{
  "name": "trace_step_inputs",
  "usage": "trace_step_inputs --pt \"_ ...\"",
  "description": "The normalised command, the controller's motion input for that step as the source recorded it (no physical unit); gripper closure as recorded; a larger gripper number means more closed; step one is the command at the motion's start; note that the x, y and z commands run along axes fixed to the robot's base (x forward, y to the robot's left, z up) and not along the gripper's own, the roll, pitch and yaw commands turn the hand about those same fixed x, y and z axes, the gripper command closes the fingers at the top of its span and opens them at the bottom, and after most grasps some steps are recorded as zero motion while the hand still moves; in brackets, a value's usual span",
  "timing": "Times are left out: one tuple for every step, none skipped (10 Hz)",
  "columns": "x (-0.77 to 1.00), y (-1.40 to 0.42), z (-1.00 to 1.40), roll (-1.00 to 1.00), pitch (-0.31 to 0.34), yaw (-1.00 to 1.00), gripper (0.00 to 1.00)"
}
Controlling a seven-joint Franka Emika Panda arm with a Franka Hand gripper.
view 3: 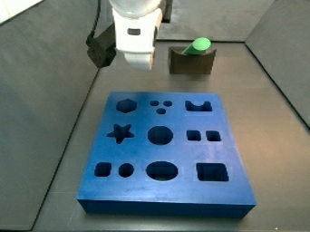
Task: Pick up the oval object. Move up. Place the oval object on the fixture. Regrasp the oval object. Move to above the board. Insert the oval object.
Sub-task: Regrasp the oval object.
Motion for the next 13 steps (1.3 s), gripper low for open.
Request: trace_step_inputs --pt "0.07 -0.05 0.0 0.16 0.525 0.36 0.0" --pt "0.07 -0.04 -0.01 0.13 0.377 0.44 0.0" --pt "0.07 -0.04 -0.01 0.11 0.214 0.47 0.0" --pt "0.06 -0.04 -0.01 0.09 0.107 0.46 0.0" --pt "0.05 -0.04 0.0 0.07 -0.004 0.4 0.0" --pt "0.05 -0.04 -0.01 0.07 -0.066 0.35 0.0" --pt "0.05 -0.04 -0.02 0.07 -0.093 0.31 0.0" --pt "1.0 -0.02 0.0 0.09 -0.103 0.22 0.0" --pt "1.0 -0.02 0.0 0.09 -0.102 0.18 0.0" --pt "1.0 -0.02 -0.02 0.1 -0.083 0.11 0.0" --pt "1.0 -0.02 -0.02 0.11 -0.078 0.07 0.0" --pt "1.0 -0.02 -0.03 0.11 -0.066 0.03 0.0" --pt "1.0 -0.02 -0.03 0.11 -0.055 0.02 0.0"
